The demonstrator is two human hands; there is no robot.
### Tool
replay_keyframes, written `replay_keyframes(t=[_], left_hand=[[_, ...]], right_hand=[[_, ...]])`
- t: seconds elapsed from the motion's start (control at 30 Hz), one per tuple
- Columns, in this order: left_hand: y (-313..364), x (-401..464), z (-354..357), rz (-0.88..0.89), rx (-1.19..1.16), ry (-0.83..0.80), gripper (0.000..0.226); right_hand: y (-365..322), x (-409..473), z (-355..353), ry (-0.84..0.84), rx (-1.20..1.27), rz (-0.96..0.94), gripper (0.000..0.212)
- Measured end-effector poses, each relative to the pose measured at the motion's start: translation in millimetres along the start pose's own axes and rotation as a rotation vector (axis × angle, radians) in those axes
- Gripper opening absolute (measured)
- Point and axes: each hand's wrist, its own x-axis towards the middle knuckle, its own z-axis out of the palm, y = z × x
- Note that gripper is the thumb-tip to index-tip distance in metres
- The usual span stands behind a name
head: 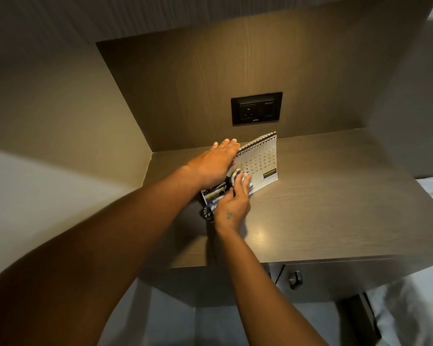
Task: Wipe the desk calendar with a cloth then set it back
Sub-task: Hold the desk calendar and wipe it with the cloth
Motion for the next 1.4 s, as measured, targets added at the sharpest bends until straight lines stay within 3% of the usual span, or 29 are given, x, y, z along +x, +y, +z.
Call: replay_keyframes(t=[0.27, 0.6, 0.83, 1.0, 1.13, 1.27, 1.4], left_hand=[[0, 1, 2, 0.008, 0.002, 0.017, 0.055], [-3, 3, 3, 0.013, 0.006, 0.021, 0.057], [-2, 5, 4, 0.003, 0.004, 0.044, 0.054], [-5, 6, 5, -0.008, -0.013, 0.061, 0.057], [-8, 6, 6, 0.000, -0.014, 0.064, 0.058], [-9, 6, 11, -0.001, -0.015, 0.077, 0.058], [-13, 6, 11, -0.001, 0.011, 0.097, 0.058]], right_hand=[[-28, 103, -24, 0.132, 0.053, 0.041, 0.046], [-4, 6, -4, -0.003, 0.039, 0.019, 0.048], [-31, 82, -25, 0.104, 0.027, 0.106, 0.046], [-25, 106, -63, -0.098, -0.249, 0.065, 0.038], [-1, 90, -92, -0.301, -0.880, -0.045, 0.025], [21, 59, -97, -0.442, -1.174, -0.142, 0.057], [19, 56, -89, -0.467, -1.260, -0.113, 0.078]])
